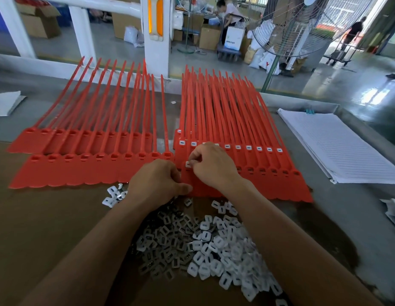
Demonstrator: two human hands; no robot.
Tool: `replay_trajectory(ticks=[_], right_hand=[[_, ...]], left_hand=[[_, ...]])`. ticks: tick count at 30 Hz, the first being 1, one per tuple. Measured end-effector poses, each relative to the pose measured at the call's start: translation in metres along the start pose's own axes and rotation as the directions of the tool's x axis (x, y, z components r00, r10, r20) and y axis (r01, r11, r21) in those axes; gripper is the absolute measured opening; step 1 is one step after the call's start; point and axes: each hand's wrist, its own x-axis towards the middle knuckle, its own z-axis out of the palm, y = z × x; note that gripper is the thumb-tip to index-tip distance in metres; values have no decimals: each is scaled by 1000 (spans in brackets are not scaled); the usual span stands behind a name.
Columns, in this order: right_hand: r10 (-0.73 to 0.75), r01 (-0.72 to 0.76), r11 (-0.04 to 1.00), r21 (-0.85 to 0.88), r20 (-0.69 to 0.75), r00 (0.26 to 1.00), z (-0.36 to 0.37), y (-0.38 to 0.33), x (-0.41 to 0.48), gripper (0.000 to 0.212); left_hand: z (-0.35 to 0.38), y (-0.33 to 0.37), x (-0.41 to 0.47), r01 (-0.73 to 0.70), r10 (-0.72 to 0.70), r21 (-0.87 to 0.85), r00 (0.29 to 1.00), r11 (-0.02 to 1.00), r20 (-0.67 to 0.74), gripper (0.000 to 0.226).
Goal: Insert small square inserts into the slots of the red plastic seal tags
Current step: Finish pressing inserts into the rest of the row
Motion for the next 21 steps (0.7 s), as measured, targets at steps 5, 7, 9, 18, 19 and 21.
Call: replay_trajectory(ticks=[5, 7, 9, 18, 19, 21], right_hand=[[5, -2, 998, -60, 51, 999, -1, -4, 1, 10], [16, -11, 997, -73, 64, 998, -1, -5, 1, 9], [32, -26, 997, -76, 72, 997, 0, -5, 1, 7], [60, -60, 998, 8, -32, 998, 4, -2, -1, 9], [68, -67, 998, 19, -36, 997, 4, -2, 0, 8], [77, -76, 996, 46, -14, 997, 3, -2, 2, 8]], left_hand=[[0, 1, 0, 7, -7, -6, 1000, 1000, 3, 25], [0, 1, -1, 10, -10, 1, 1000, 1000, 10, 25], [0, 2, -1, 13, -13, 2, 1000, 1000, 12, 25], [-1, 2, 0, 13, -13, 3, 1000, 1000, -2, 26], [0, 2, 0, 11, -11, 1, 1000, 1000, -2, 26], [0, 2, -1, 8, -8, -2, 1000, 1000, -5, 25]])
